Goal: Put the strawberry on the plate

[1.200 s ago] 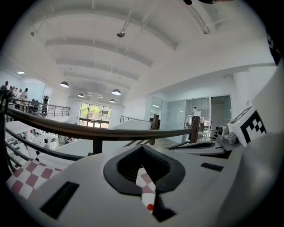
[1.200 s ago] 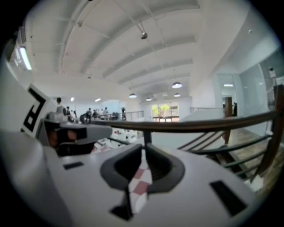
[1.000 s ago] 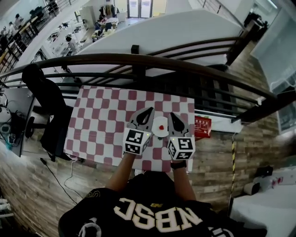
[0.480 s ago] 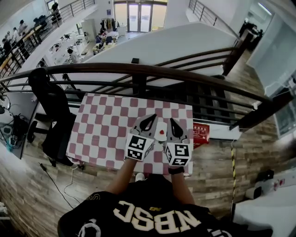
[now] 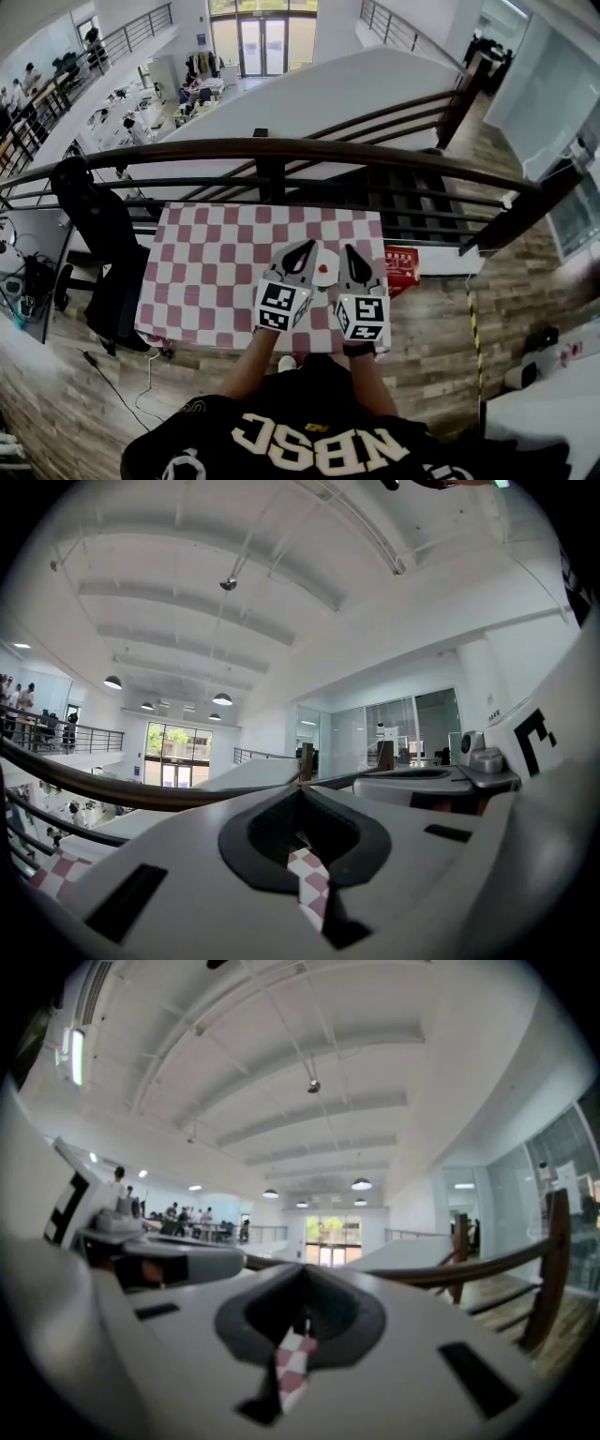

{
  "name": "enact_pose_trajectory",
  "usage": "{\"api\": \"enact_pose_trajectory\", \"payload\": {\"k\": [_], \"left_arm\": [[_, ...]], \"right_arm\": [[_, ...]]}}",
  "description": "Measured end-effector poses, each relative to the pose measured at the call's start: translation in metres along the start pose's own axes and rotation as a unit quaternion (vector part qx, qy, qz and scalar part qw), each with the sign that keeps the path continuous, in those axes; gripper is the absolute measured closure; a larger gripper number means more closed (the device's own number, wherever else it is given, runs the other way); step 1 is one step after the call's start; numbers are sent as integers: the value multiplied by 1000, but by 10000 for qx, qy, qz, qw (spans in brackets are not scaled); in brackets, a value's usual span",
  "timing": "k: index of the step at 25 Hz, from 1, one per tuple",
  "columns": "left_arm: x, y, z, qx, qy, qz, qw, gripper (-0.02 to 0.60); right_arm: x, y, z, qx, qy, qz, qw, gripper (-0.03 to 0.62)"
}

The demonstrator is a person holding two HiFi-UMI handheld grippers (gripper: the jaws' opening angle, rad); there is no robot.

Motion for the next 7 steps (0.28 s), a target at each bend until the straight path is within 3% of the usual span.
{"api": "enact_pose_trajectory", "payload": {"k": [7], "left_arm": [[24,-12,1,92,-146,-63,9998,572]], "right_arm": [[18,-11,24,137,-219,49,9997,574]]}}
Point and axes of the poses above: the fingertips, and each gripper's own axes: z backward along the fingers, x to its right, y out of its top, the point moved 1 cm from there along z, backward along the fingers, and after that the axes turned 12 degrees about -y, right-handed, at the moved point
